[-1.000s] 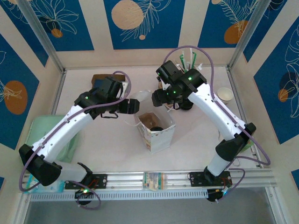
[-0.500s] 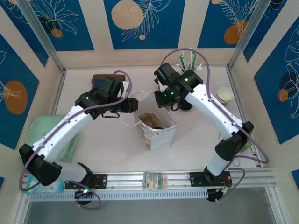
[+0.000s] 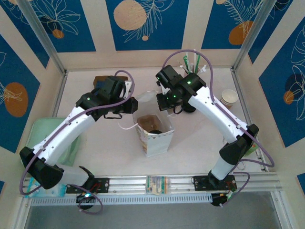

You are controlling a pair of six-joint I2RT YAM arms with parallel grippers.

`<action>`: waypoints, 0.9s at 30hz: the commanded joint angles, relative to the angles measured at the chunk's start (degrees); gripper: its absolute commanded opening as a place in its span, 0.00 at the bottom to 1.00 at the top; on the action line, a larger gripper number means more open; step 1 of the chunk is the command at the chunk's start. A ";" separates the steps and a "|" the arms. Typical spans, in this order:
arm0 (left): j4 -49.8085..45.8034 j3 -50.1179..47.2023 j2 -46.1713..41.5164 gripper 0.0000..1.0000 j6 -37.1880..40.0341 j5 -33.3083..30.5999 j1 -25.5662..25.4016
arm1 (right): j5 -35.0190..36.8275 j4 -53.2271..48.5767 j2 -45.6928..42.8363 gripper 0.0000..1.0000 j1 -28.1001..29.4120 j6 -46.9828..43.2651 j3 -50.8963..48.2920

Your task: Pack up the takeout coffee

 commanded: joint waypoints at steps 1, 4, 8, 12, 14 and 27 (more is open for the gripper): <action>0.18 2.30 -1.82 0.15 2.60 -2.16 -0.38 | 3.00 2.87 -4.25 0.00 2.24 -0.23 -0.63; 2.94 0.20 -4.57 0.12 4.10 -5.33 -0.80 | 5.96 7.32 -7.57 0.00 4.19 -0.32 -2.68; 12.39 -6.17 -11.86 0.11 5.23 -6.56 -1.89 | 8.43 13.72 -12.62 0.00 5.80 -0.41 -6.83; 19.83 -11.20 -18.43 0.10 6.10 -7.72 -2.60 | 12.12 19.71 -17.32 0.00 7.54 -0.84 -11.33; 20.81 -12.28 -19.99 0.10 6.86 -8.82 -2.87 | 13.75 22.36 -19.42 0.00 8.53 -1.06 -13.68; 30.90 -17.85 -25.74 0.10 16.64 -17.95 -11.72 | 25.95 36.10 -25.79 0.00 18.09 -5.93 -22.08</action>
